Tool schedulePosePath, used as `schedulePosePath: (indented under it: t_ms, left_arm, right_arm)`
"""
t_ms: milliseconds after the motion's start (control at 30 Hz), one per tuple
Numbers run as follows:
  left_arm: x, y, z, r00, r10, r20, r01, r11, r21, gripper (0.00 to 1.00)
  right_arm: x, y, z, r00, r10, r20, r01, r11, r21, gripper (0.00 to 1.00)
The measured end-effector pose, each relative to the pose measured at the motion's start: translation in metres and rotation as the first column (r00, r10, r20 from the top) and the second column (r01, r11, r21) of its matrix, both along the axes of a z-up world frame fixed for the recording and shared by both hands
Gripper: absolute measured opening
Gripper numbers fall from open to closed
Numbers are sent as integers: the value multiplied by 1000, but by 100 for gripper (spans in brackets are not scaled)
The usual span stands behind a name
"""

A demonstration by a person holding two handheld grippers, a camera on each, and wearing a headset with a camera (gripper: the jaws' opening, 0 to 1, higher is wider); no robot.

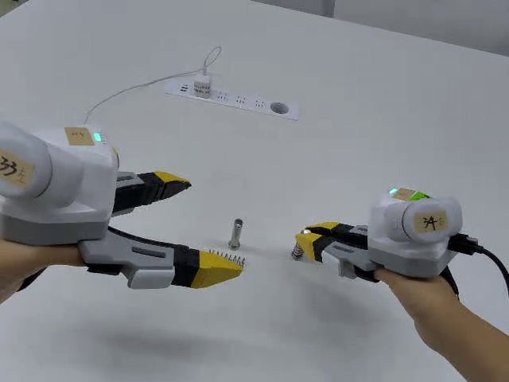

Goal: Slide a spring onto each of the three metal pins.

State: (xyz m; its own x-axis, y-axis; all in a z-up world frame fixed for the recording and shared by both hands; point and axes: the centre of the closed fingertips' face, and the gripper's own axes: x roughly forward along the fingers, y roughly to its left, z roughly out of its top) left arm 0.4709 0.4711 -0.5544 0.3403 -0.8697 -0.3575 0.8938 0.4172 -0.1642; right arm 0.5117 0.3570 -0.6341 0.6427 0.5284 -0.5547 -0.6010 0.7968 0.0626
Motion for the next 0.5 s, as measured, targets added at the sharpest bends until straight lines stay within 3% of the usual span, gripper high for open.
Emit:
schedulePosePath:
  t_ms: [367, 433, 500]
  left_arm:
    - [0, 3, 7, 1000, 5, 13, -5, 1000, -10, 85]
    - [1, 5, 8, 1000, 8, 11, -8, 1000, -10, 85]
    - [1, 6, 9, 1000, 9, 15, -9, 1000, -10, 86]
  right_arm:
    - [0, 7, 0, 1000, 28, 1, -28, 999, -23, 11]
    - [-6, 9, -2, 997, 83, -10, -83, 994, -64, 14]
    - [-6, 7, 0, 996, 90, 8, -89, 992, -93, 19]
